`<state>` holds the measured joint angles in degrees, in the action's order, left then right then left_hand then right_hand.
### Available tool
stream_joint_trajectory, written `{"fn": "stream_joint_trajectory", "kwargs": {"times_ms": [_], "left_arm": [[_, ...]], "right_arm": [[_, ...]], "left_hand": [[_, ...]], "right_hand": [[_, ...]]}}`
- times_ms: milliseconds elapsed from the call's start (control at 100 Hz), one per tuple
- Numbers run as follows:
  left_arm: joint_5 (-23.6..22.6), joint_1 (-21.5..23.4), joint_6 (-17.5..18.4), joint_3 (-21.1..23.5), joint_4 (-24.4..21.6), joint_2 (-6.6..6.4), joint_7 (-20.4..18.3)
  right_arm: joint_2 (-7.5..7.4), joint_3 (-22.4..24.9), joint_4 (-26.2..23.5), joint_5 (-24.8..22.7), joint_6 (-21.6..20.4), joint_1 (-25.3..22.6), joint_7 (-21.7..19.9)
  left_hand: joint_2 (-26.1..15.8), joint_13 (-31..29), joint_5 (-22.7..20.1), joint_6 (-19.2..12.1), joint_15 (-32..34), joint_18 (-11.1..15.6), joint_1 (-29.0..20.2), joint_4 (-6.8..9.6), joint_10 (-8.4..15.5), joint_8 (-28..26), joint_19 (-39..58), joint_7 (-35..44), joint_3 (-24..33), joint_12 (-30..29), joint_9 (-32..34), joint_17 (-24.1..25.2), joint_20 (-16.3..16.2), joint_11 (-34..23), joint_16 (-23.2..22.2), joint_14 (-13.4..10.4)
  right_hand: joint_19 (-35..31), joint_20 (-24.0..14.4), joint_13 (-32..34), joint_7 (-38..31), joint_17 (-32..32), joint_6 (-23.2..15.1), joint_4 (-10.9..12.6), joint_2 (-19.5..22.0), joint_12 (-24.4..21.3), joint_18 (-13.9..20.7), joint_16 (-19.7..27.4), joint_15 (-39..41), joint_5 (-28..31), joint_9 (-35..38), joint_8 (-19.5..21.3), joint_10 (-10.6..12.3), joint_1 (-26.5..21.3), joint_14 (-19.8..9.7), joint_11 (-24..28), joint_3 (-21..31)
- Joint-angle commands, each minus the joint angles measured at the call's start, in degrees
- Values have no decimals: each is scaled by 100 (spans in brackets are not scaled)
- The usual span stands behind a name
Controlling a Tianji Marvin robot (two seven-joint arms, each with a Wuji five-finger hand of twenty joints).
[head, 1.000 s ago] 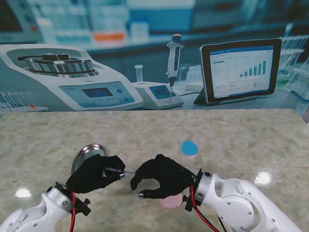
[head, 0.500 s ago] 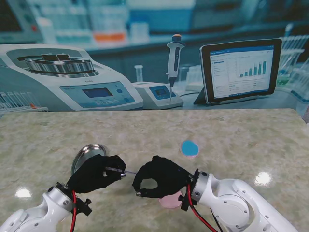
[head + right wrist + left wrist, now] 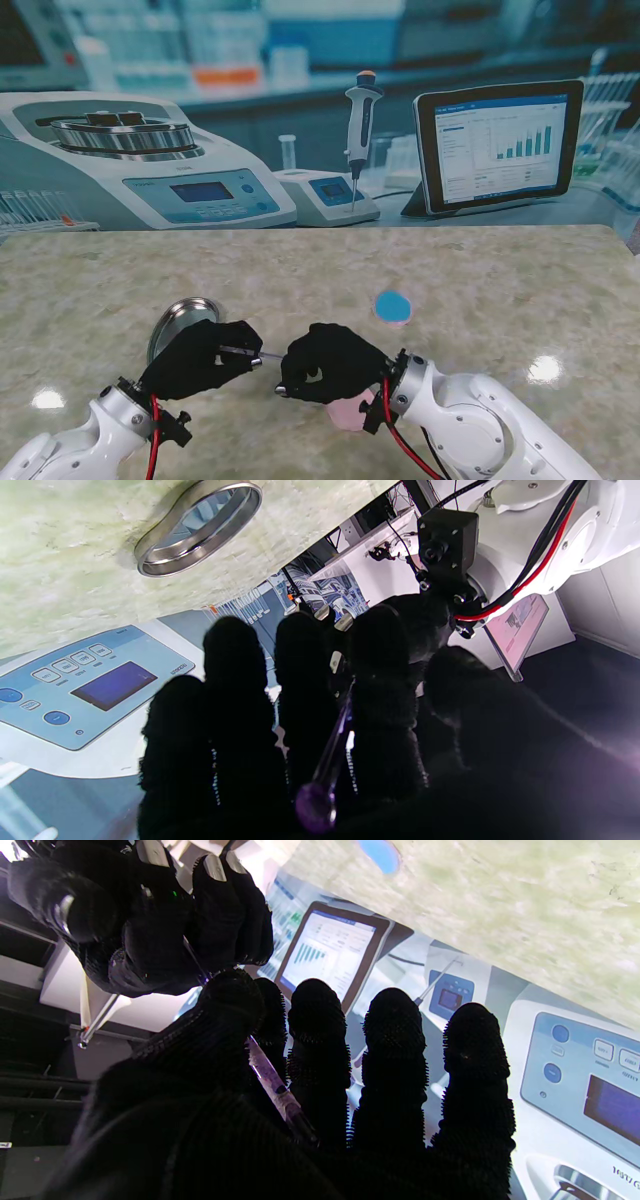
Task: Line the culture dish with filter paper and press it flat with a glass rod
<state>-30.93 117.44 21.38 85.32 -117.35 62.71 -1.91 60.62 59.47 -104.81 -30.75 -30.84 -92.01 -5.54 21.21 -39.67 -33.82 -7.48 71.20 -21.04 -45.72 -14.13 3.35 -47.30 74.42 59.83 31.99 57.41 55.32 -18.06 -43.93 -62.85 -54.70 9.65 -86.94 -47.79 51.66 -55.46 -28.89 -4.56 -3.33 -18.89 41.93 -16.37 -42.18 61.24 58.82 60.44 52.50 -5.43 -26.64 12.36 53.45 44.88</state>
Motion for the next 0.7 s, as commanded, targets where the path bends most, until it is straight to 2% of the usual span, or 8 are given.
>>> {"fn": "stream_joint_trajectory", "kwargs": {"times_ms": [0,170,300,370,500,540,610,690], "left_arm": [[35,30,-22,-15,-39,-2,-31],[84,32,-40,-17,-44,-3,-52],[119,39,-54,-7,-56,-5,-81],[143,42,-60,-5,-61,-6,-94],[205,48,-65,2,-74,-12,-142],[222,46,-63,2,-76,-12,-151],[267,43,-58,-2,-78,-13,-165],[304,44,-54,4,-85,-19,-202]], "right_arm": [[57,-55,41,77,43,-22,9],[81,-128,69,308,142,-19,18],[94,-150,56,392,238,-39,25],[107,-155,48,394,285,-54,65],[123,-144,29,310,350,-81,151],[132,-142,28,286,366,-89,189],[156,-148,43,248,380,-98,295],[170,-149,46,223,401,-108,357]], "left_hand": [[-270,-123,-337,-397,133,-157,-492,205,-44,-143,221,550,-2,31,66,18,-195,-50,-105,123],[-343,-89,-291,-349,69,-163,-649,291,-80,75,210,548,-268,-21,24,28,-192,18,-85,161],[-462,-59,-230,-323,-14,-178,-883,423,-106,351,151,562,-698,-82,-14,49,-181,98,-68,191],[-513,-23,-208,-299,-76,-185,-974,475,-130,477,111,532,-866,-114,-49,76,-174,154,-50,219],[-640,66,-175,-225,-324,-203,-1191,599,-195,897,-16,402,-1274,-271,-145,137,-147,410,47,298],[-713,104,-138,-191,-451,-212,-1337,680,-214,1150,-67,393,-1564,-354,-190,155,-132,520,112,320],[-729,190,-95,-102,-776,-223,-1377,730,-274,1556,-198,165,-1681,-395,-274,197,-76,854,276,358],[-670,319,16,73,-1202,-204,-1308,762,-326,2052,-335,-123,-1697,-490,-395,241,-12,1375,506,350]], "right_hand": [[-589,-315,197,-384,-76,-25,154,335,412,74,-336,606,268,189,604,-68,207,113,543,44],[-1131,-966,470,-1444,-300,20,206,659,1424,-47,-1044,2018,478,406,1527,-119,318,37,1716,-145],[-1523,-1513,953,-2015,-694,50,296,671,2051,-170,-1350,2826,772,802,1858,-59,404,-161,2359,-148],[-1701,-1659,1217,-2233,-936,65,386,579,2301,-218,-1419,3099,956,1024,1958,-11,468,-260,2562,-24],[-2032,-1661,1737,-2465,-1455,76,704,315,2619,-272,-1462,3426,1332,1456,2043,89,579,-427,2788,199],[-2132,-1637,1907,-2523,-1626,75,789,232,2681,-283,-1471,3511,1473,1601,2052,113,591,-466,2853,273],[-2324,-1511,2178,-2627,-1904,57,1023,66,2800,-297,-1464,3632,1716,1844,2069,148,710,-530,2928,486],[-2456,-1422,2314,-2746,-2115,47,1155,-9,2869,-305,-1494,3735,1839,2027,2124,162,758,-571,2981,591]]}}
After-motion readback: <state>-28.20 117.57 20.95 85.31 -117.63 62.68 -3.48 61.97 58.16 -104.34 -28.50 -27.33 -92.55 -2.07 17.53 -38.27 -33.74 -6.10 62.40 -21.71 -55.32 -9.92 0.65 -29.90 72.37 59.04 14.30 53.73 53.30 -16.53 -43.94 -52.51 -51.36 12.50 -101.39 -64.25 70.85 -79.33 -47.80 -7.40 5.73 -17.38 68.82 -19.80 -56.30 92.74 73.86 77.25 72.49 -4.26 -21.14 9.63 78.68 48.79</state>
